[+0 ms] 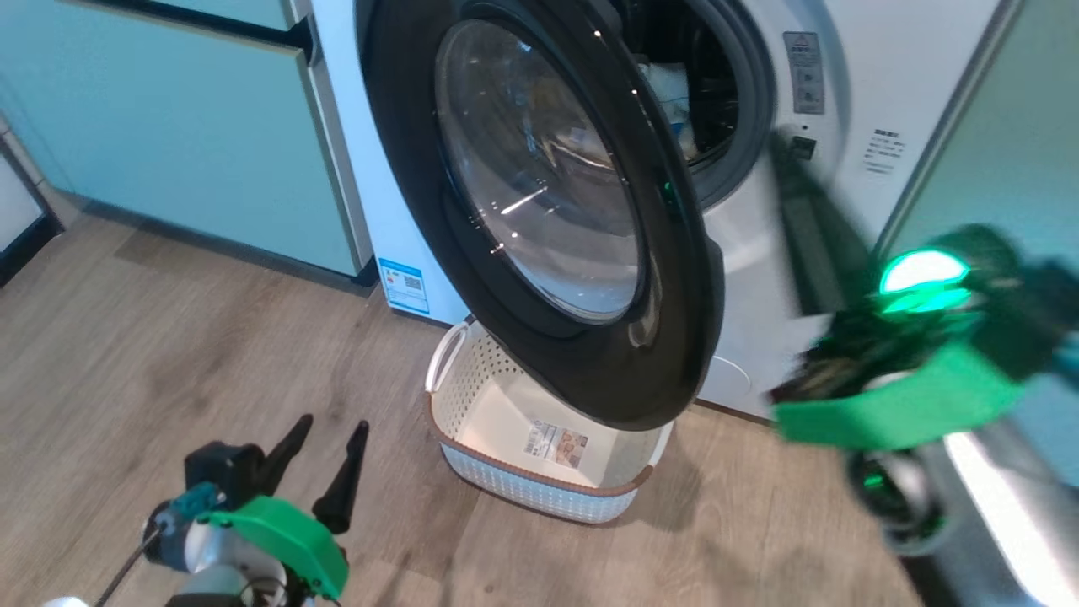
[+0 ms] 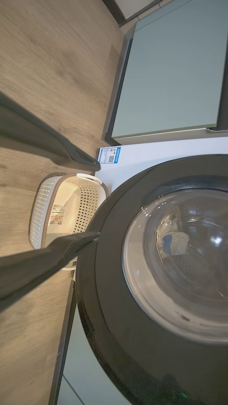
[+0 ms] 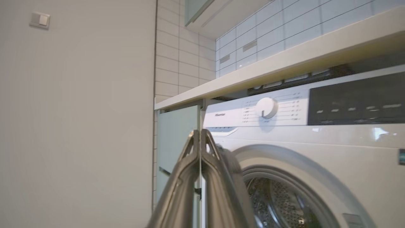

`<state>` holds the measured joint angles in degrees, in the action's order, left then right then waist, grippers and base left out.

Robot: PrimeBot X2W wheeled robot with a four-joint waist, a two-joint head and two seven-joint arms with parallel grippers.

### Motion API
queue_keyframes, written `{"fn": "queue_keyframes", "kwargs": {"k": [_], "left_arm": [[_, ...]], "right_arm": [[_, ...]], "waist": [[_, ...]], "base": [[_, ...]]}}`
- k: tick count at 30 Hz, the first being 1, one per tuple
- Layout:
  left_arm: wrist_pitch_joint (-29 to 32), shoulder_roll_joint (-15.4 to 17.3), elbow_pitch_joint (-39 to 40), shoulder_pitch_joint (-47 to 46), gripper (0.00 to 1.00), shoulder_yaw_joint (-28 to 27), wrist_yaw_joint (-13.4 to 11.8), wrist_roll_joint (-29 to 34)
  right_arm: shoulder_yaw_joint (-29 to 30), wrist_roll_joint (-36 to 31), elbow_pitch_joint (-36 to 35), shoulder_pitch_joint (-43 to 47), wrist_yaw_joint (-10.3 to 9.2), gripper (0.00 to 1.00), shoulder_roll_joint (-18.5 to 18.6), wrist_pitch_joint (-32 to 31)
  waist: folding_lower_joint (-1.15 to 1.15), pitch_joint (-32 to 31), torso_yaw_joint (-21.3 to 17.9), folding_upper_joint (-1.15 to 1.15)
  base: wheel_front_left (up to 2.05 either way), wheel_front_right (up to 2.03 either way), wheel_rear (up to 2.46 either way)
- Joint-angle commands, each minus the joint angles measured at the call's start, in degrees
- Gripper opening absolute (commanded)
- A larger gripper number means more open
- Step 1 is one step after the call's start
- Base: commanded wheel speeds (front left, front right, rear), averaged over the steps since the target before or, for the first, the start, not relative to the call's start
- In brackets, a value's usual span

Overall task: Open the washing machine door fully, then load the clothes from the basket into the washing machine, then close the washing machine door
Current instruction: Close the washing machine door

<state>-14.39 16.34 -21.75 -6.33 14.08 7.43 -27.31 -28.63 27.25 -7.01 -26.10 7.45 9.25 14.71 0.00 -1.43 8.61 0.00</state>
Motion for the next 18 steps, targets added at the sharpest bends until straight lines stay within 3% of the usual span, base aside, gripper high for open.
{"fn": "queue_keyframes", "kwargs": {"k": [1, 7, 18], "left_arm": [[-0.6, 0.8, 1.0, -3.7, 1.0, -1.6, 0.1, 0.4], [-0.6, 0.1, 0.3, -4.6, 1.0, -0.5, 0.1, 0.5], [-0.6, -0.2, -0.1, -4.9, 1.0, -0.2, 0.1, 0.5]], "right_arm": [[-2.8, 0.7, -0.7, -2.9, 0.03, 0.0, -1.4, 0.3], [-12.5, 0.1, 4.4, -3.2, 0.03, 0.0, -4.0, 0.3], [-17.5, -0.6, 14.4, 3.5, 0.03, 0.0, -6.3, 0.3]], "waist": [[0.0, 0.1, 0.8, 0.0], [0.0, 0.3, 2.7, 0.0], [0.0, 0.6, 4.2, 0.0]], "base": [[0.0, 0.0, 0.0], [0.0, 0.0, 0.0], [0.0, 0.0, 0.0]]}}
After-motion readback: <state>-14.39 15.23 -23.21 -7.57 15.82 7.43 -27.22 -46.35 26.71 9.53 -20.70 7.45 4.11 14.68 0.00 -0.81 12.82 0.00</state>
